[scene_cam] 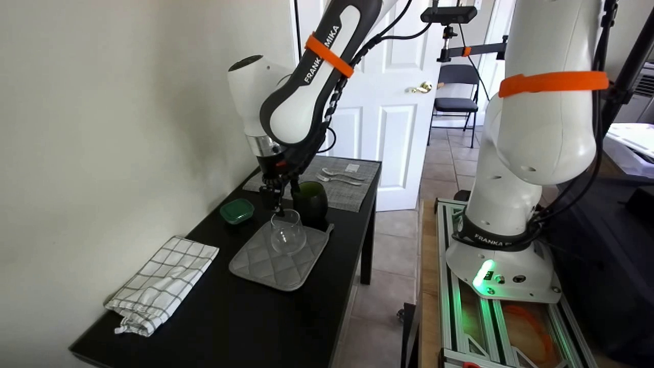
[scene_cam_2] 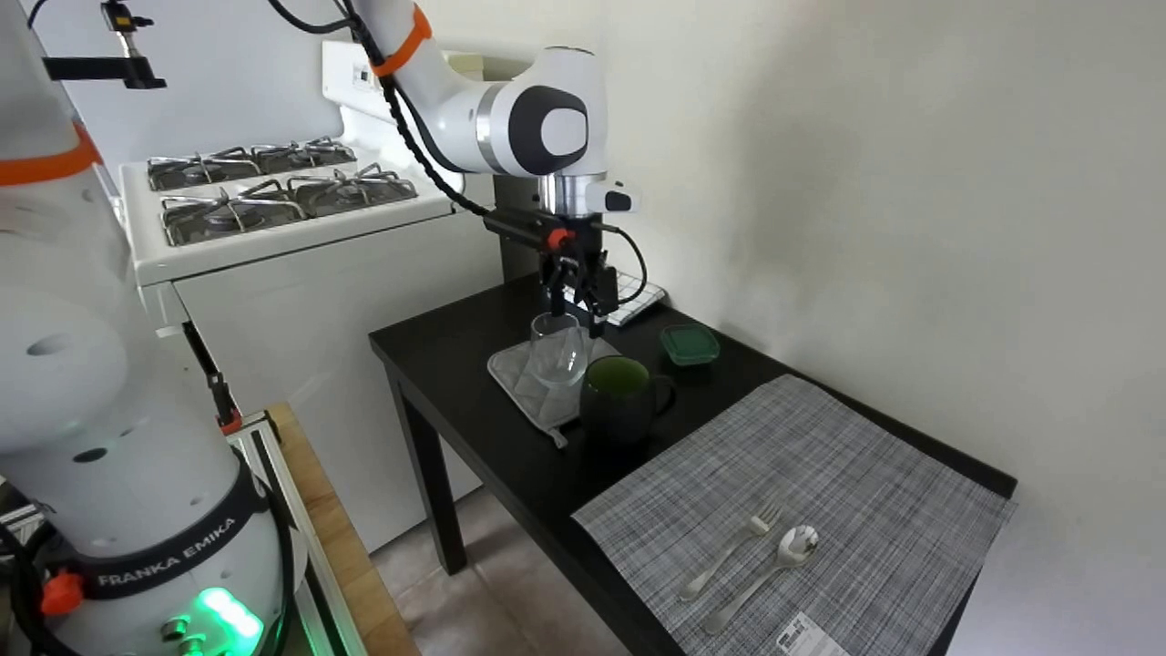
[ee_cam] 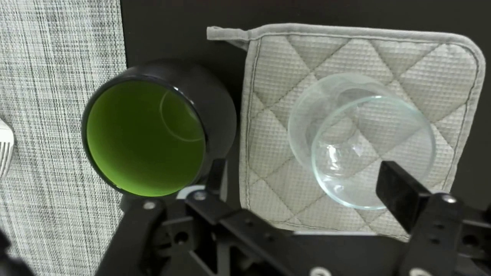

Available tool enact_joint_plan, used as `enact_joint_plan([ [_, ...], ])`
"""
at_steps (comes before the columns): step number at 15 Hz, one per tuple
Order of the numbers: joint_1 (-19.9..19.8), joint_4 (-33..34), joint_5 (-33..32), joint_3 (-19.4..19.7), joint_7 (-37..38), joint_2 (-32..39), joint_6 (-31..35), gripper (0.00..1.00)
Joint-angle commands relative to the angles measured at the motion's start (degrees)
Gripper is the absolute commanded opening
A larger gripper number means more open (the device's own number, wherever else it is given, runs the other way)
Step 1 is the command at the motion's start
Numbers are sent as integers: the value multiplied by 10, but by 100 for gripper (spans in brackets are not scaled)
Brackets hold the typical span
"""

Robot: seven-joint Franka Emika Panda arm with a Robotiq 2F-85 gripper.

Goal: Put the glass cup on the back cup

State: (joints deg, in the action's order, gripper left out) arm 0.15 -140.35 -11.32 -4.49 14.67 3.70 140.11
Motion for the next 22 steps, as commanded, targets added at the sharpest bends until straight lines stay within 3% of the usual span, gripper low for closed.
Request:
enact_joint_plan([
  [1, 16, 2, -18, 13, 21, 17, 10, 98],
  [3, 18, 2, -19, 15, 22, 22, 11, 74],
  [4, 20, 3, -19, 16, 22, 24, 11, 70],
  [9, 22, 6, -20, 20, 23, 34, 13, 30],
  [10, 22, 6, -18, 21, 21, 36, 14, 50],
  [11, 23, 7, -18, 21, 22, 38, 13, 48],
  [12, 24, 8, -20, 22, 23, 39, 14, 42],
  [13, 25, 10, -19, 23, 22, 41, 14, 20],
  [14, 26, 11, -20, 24, 23, 43, 14, 20],
  [17, 29, 15, -19, 25, 22, 47, 15, 0],
  [22, 31, 17, -14, 27, 21, 49, 18, 1],
])
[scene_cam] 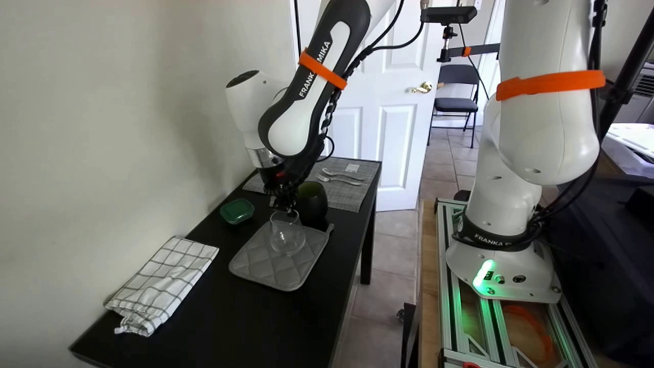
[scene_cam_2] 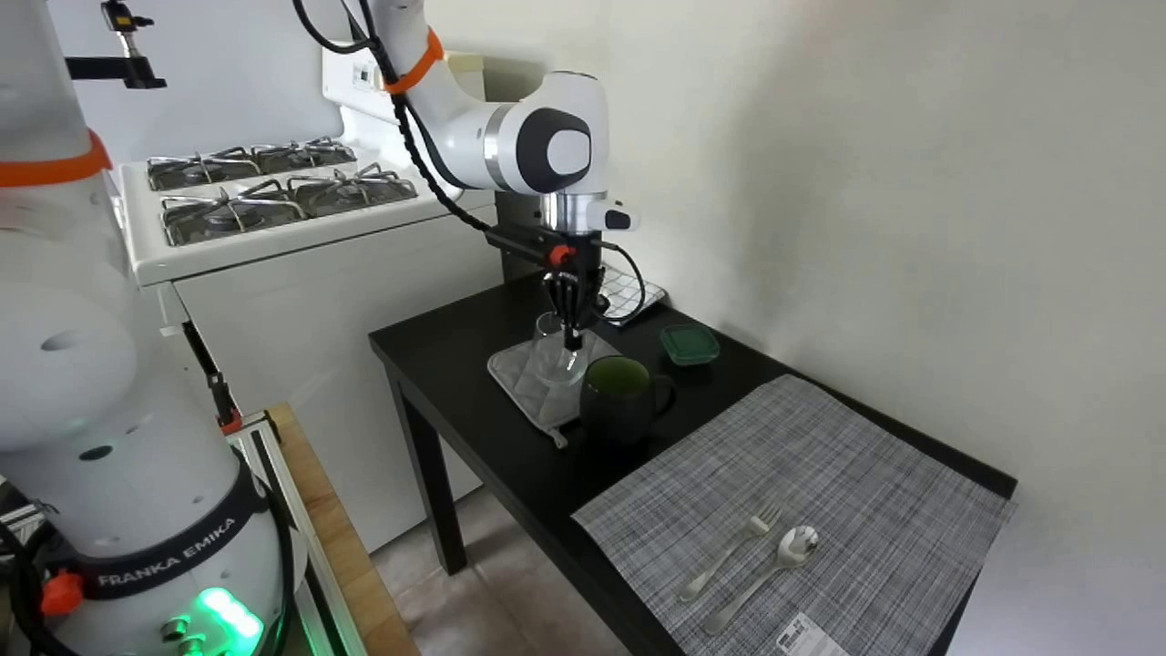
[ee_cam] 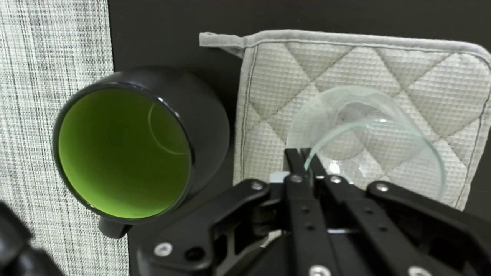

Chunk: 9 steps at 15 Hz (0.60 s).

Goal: Put the glass cup on the back cup

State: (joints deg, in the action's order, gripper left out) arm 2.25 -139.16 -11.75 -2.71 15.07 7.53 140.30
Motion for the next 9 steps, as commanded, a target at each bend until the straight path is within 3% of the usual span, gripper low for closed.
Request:
enact_joint_plan([
  [1, 10, 5, -7, 10, 14, 8, 14, 1],
  [9, -2, -13, 34, 10, -23, -119, -44, 1],
])
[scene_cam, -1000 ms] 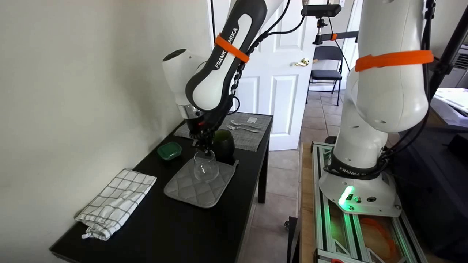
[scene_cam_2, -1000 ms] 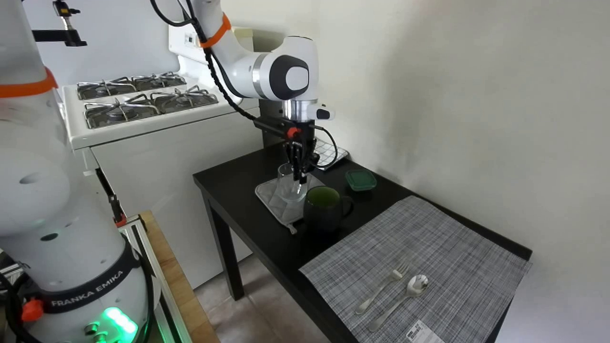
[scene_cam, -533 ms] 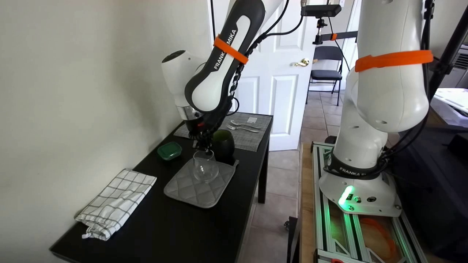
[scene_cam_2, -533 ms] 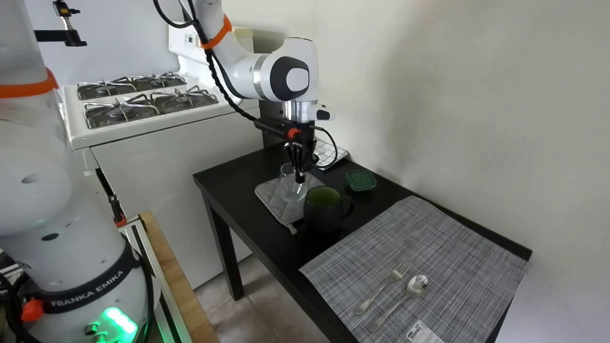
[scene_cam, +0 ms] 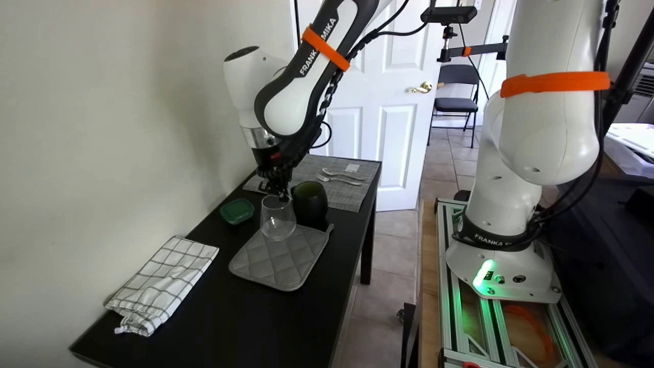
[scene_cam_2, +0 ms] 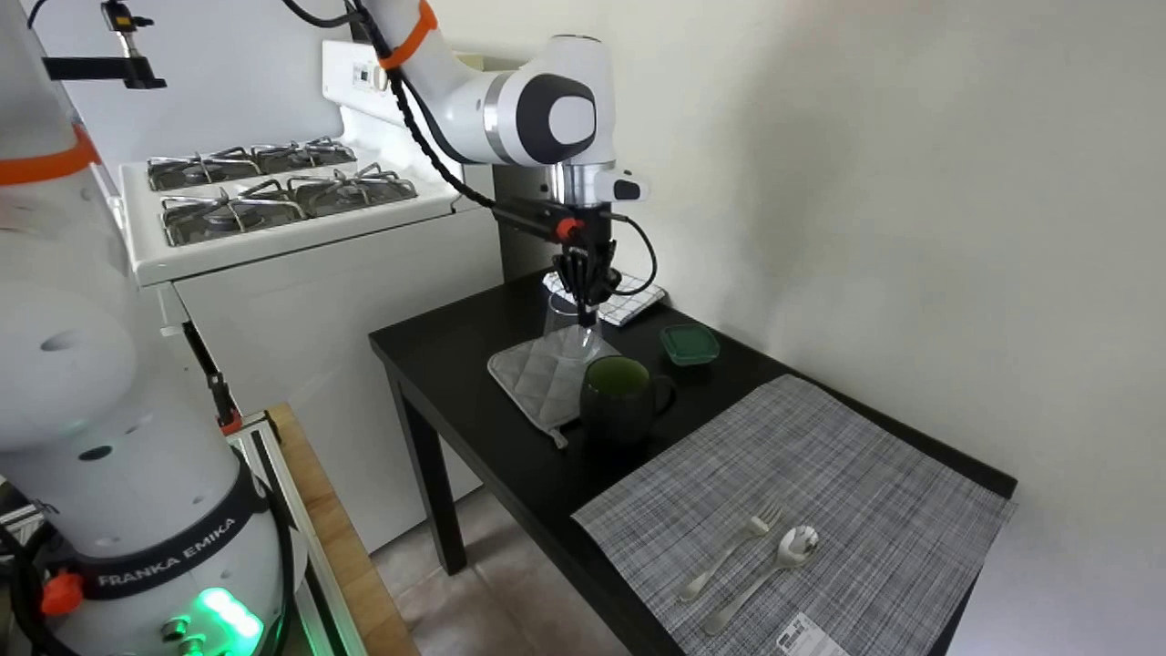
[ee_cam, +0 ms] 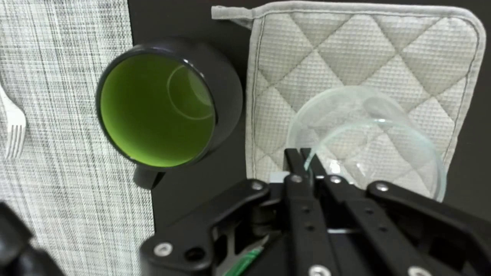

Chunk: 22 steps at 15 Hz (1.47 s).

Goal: Put the glass cup on the back cup

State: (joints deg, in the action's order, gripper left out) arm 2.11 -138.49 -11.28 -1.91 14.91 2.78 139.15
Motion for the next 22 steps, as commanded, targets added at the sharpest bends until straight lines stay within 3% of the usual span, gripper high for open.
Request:
enact_joint_plan([
  [1, -3, -20, 32, 2, -23, -93, -48, 1],
  [9, -55, 13, 13, 25, 1, -175, -191, 1],
  [15, -91, 26, 13, 50, 2, -140, -186, 1],
  [22, -89, 33, 8, 50, 8, -96, -182, 1],
])
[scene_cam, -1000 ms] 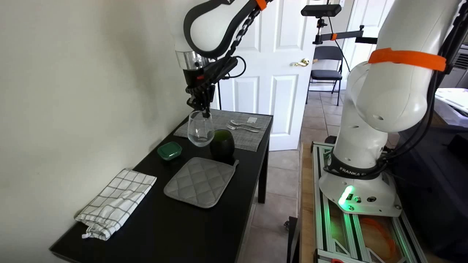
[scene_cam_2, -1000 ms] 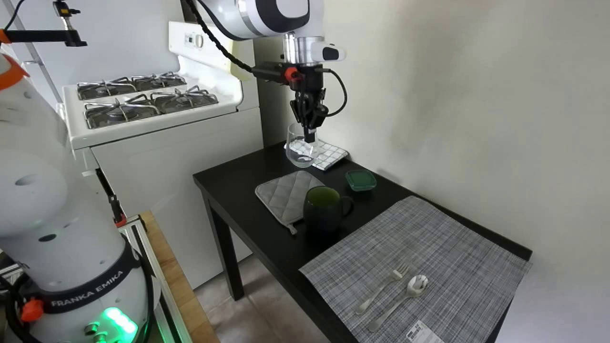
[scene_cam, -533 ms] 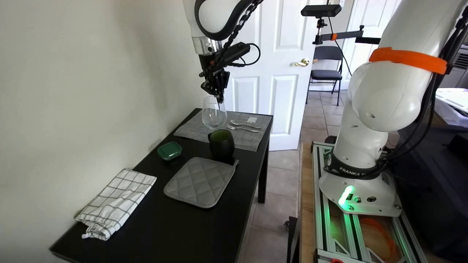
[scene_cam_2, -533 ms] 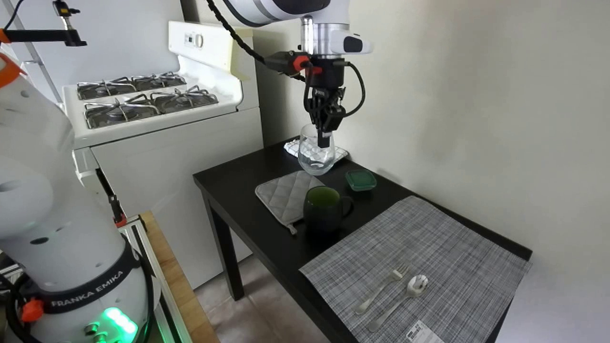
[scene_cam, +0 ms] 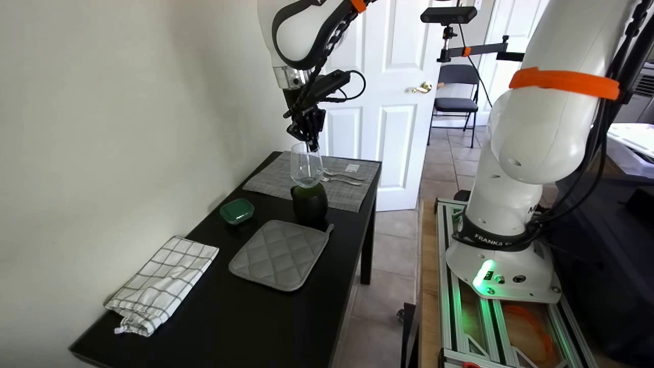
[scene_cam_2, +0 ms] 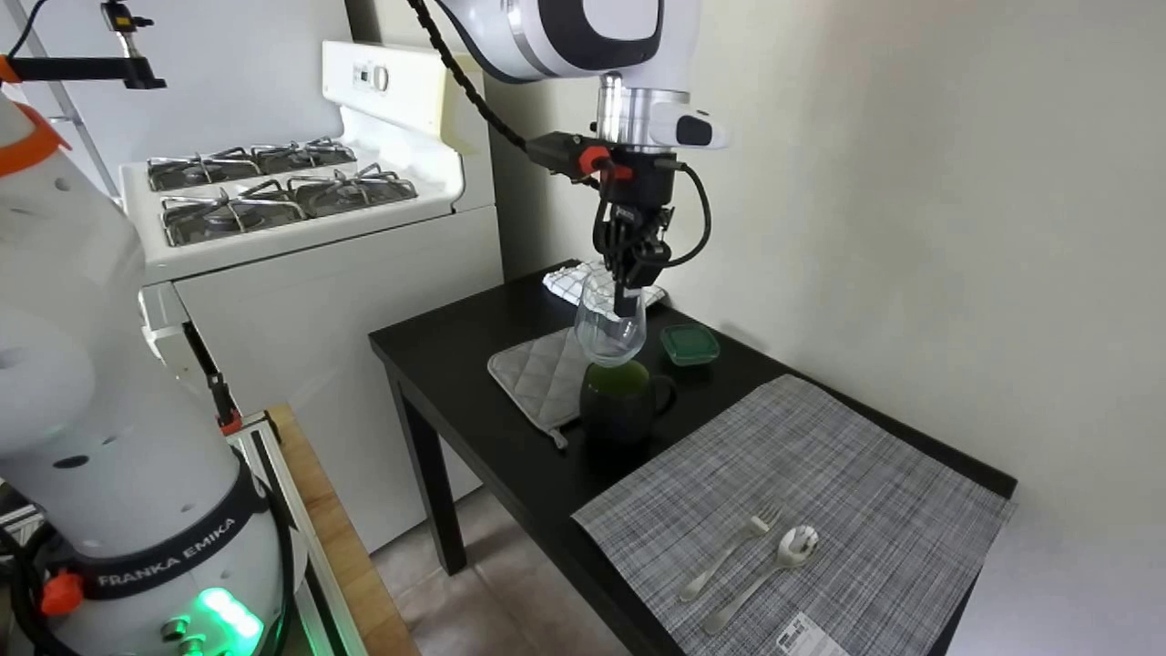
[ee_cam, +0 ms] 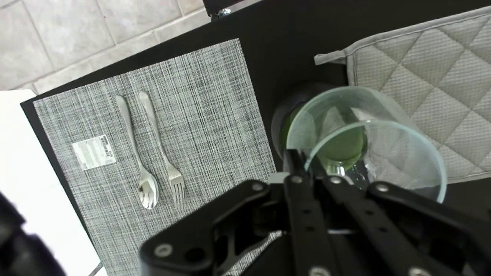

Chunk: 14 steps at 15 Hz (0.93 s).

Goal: Put the glass cup on the back cup

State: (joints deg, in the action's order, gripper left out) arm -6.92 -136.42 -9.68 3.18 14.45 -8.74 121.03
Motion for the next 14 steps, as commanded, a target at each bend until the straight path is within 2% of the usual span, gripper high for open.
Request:
enact_joint_plan([
  [1, 1, 13, -10, 0, 15, 24, 3, 1],
  [14, 2, 21, -28, 7, 26, 53, 4, 1],
])
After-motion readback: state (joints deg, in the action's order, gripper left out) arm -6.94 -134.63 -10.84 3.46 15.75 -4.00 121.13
